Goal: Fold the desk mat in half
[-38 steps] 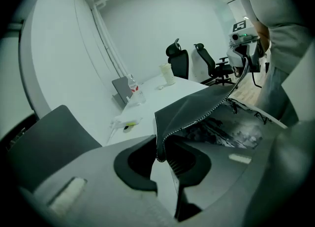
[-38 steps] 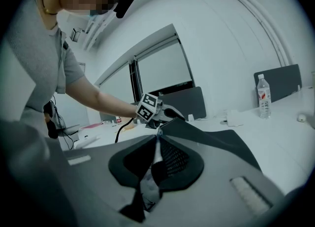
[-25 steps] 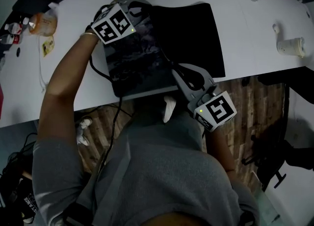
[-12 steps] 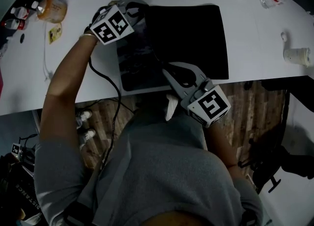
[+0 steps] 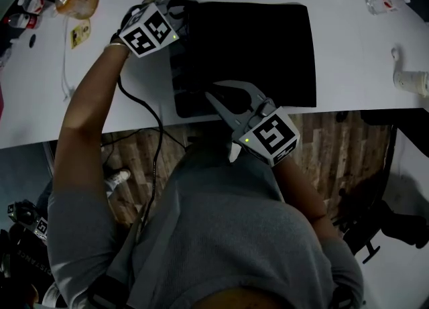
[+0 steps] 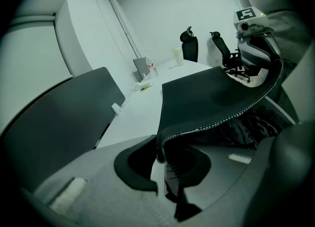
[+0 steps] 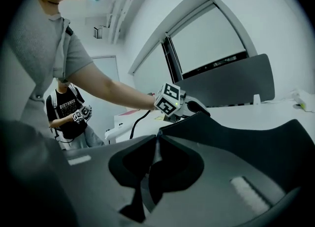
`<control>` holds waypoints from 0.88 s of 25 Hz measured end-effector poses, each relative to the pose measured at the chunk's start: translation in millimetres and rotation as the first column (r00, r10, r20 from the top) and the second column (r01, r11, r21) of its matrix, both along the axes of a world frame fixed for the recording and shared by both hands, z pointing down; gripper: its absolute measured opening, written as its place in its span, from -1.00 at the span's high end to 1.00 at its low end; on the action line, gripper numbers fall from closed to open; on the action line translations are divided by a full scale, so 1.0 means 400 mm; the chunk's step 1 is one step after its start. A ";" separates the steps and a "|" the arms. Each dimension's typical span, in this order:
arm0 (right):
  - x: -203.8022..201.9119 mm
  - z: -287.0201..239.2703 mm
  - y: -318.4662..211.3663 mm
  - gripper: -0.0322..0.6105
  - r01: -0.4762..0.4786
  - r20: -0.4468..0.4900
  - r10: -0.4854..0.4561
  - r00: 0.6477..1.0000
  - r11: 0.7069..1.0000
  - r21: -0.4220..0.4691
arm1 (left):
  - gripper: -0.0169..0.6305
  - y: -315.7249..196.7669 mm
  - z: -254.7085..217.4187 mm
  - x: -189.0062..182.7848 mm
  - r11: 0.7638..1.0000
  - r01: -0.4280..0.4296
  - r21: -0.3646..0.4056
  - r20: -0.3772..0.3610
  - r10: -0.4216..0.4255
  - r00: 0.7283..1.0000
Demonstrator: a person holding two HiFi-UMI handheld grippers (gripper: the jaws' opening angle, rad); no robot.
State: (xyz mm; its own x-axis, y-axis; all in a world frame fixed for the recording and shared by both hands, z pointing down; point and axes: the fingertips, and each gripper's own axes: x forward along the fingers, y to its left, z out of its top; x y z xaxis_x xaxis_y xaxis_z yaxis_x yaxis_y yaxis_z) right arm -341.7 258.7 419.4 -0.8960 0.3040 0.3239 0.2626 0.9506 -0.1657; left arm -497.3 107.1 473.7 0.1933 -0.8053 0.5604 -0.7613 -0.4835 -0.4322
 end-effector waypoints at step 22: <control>-0.095 0.124 0.159 0.79 0.129 -0.094 -0.128 0.987 0.992 0.009 | 0.79 0.114 0.079 -0.079 0.998 0.054 -0.037 0.053 -0.052 0.997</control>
